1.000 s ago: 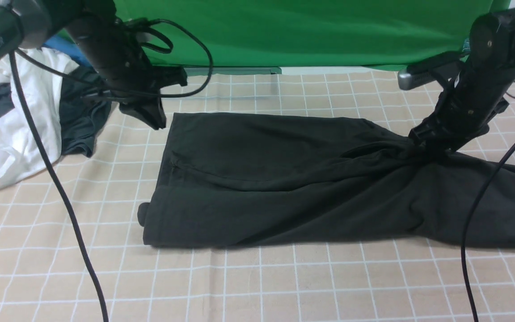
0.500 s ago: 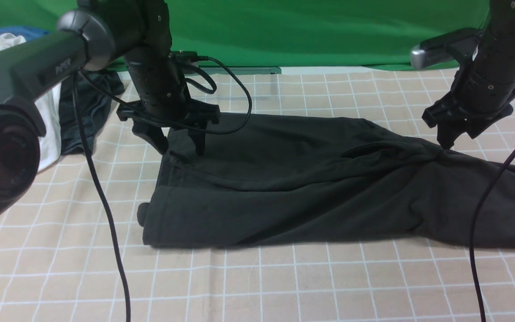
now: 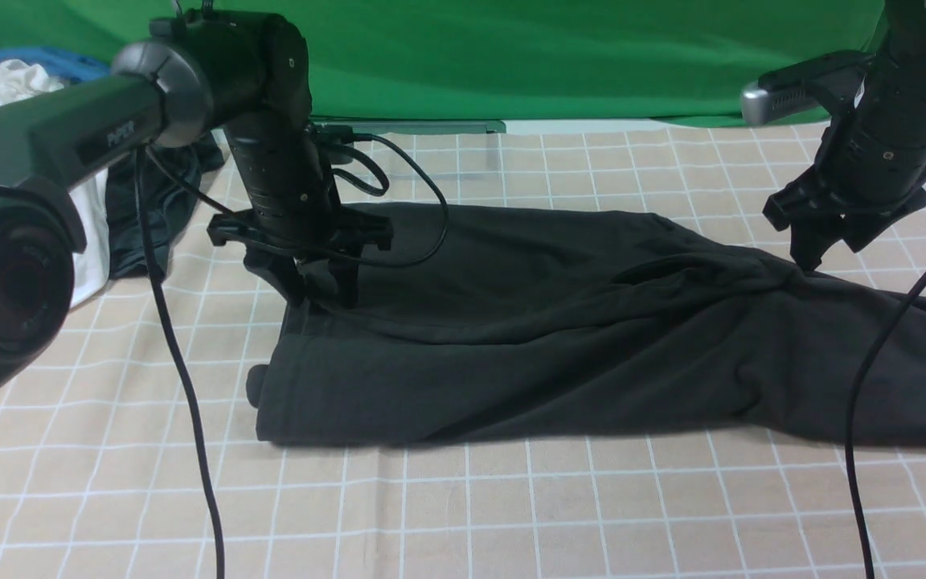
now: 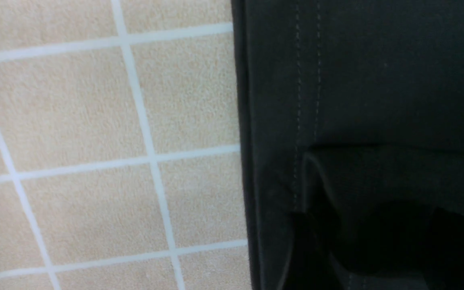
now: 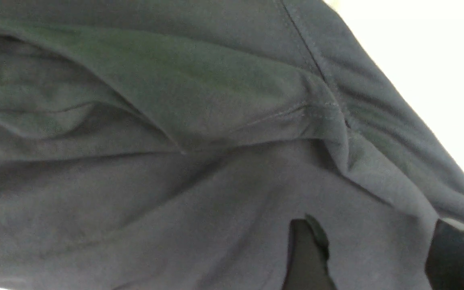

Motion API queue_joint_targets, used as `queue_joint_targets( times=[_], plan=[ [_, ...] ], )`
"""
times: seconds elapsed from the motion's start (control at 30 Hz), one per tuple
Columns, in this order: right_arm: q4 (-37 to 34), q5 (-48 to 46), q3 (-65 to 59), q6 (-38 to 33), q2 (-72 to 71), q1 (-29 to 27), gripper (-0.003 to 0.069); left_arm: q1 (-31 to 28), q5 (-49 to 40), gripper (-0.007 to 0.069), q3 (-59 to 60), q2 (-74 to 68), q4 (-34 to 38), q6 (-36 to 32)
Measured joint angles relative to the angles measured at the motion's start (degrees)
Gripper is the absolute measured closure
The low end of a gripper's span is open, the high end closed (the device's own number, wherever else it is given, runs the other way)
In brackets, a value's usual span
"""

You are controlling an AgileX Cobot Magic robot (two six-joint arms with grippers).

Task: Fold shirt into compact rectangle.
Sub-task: 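Fold the black garment in half by bringing its near edge over to the far edge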

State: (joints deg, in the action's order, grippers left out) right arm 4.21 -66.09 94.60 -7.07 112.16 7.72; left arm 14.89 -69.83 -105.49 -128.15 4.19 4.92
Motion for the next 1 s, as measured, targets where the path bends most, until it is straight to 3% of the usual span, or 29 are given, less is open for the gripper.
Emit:
queue_joint_targets(
  times=[0.13,0.17,0.2,0.27,0.5,0.8,1.0],
  plan=[
    [-0.4,-0.1,0.0,0.0,0.0,0.0,0.0227,0.0,0.8,0.0473,0.1,-0.4,-0.8,-1.0],
    [-0.4,-0.1,0.0,0.0,0.0,0.0,0.0227,0.0,0.8,0.0473,0.1,-0.4,-0.8,-1.0],
    [-0.9,-0.1,0.0,-0.4,0.0,0.0,0.0227,0.0,1.2,0.0561,0.1,-0.8,-0.9,-1.3],
    [-1.3,-0.2,0.0,-1.1,0.0,0.0,0.0233,0.0,1.0,0.059,-0.2,-0.8,-0.9,-1.7],
    [-7.4,-0.3,0.0,-11.3,0.0,0.7,0.0268,-1.6,0.2,0.059,-4.5,2.2,-1.8,-0.2],
    [-10.2,10.2,0.0,-19.5,0.9,6.7,0.015,-3.8,-0.1,0.059,-6.1,3.7,-2.3,1.2],
    [-8.4,13.8,0.0,-21.7,3.6,8.6,0.0139,-4.0,-0.1,0.059,-6.1,3.7,-2.8,1.2]
  ],
)
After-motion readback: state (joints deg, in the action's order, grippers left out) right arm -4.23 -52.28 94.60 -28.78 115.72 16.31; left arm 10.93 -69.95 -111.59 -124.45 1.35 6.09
